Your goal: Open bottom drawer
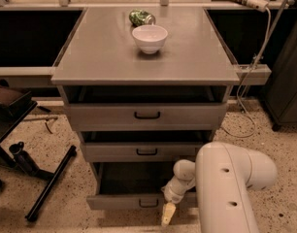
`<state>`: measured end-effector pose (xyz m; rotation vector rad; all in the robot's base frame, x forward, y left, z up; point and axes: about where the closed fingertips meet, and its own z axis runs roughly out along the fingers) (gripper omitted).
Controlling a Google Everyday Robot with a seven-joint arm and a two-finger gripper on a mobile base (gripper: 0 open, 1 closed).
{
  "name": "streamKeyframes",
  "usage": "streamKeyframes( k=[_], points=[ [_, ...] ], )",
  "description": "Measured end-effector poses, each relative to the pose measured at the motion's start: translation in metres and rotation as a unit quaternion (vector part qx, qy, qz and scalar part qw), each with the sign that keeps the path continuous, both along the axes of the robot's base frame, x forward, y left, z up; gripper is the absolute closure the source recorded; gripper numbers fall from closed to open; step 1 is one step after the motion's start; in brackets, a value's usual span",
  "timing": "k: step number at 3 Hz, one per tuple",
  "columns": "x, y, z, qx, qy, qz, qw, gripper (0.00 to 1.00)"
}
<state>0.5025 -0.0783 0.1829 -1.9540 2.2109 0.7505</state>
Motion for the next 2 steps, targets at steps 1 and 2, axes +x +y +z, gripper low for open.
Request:
streamKeyframes(
  k=[1, 2],
  points=[
    [-0.0343, -0.0068, 0.0033, 0.008, 0.022, -0.008, 0.9997, 0.00],
    [-0.0370, -0.0065, 0.0020, 0.009, 0.025, -0.007, 0.9996, 0.00]
  ],
)
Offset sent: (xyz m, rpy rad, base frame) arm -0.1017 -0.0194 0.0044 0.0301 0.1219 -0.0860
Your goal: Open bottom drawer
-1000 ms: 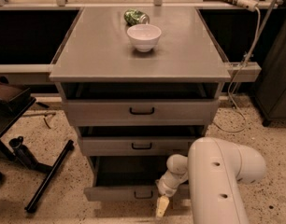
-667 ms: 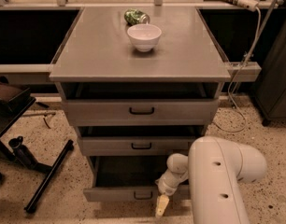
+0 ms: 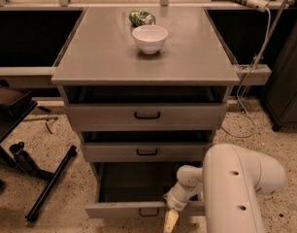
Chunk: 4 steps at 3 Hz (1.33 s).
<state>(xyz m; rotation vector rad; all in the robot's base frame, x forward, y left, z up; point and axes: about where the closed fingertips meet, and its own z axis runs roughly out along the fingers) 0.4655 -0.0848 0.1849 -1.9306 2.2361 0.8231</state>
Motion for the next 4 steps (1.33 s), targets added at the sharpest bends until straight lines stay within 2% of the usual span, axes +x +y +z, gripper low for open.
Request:
streamKeyframes(
  k=[1, 2, 4],
  points=[
    [-0.027, -0.009, 0.002, -0.005, 0.025, 0.001, 0.9997, 0.00],
    [-0.049, -0.017, 0.009, -0.005, 0.041, -0.008, 0.9991, 0.00],
    [-0.107, -0.031, 0.023, 0.002, 0.078, -0.018, 0.9968, 0.00]
  ],
)
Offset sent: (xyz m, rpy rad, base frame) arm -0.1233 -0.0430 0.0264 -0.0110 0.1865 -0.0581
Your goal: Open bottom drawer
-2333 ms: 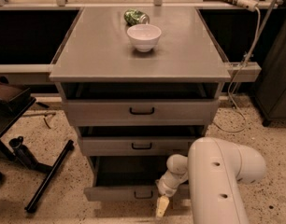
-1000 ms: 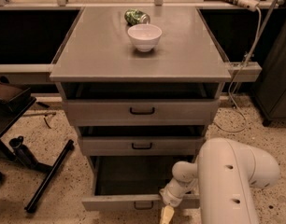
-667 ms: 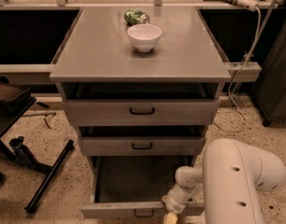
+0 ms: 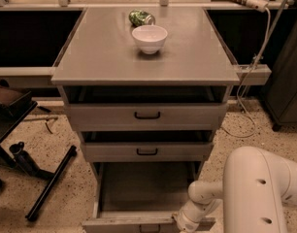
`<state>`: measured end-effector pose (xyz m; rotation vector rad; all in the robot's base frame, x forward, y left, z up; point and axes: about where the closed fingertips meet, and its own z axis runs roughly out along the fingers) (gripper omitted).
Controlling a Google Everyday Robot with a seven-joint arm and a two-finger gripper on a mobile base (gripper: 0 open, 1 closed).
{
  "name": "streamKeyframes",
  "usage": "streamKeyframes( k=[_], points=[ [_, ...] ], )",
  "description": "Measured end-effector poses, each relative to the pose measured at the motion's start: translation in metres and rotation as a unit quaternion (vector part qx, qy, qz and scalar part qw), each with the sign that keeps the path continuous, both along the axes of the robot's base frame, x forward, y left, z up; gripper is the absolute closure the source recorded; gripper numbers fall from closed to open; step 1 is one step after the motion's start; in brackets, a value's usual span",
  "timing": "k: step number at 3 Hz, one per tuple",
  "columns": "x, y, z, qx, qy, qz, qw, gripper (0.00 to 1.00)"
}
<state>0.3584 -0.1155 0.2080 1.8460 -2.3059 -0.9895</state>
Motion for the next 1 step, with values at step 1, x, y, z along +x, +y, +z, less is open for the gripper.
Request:
streamKeyframes(
  k=[1],
  points=[
    [0.0038, -0.0006, 0.0000, 0.000, 0.000, 0.000, 1.0000, 0.00]
  ],
)
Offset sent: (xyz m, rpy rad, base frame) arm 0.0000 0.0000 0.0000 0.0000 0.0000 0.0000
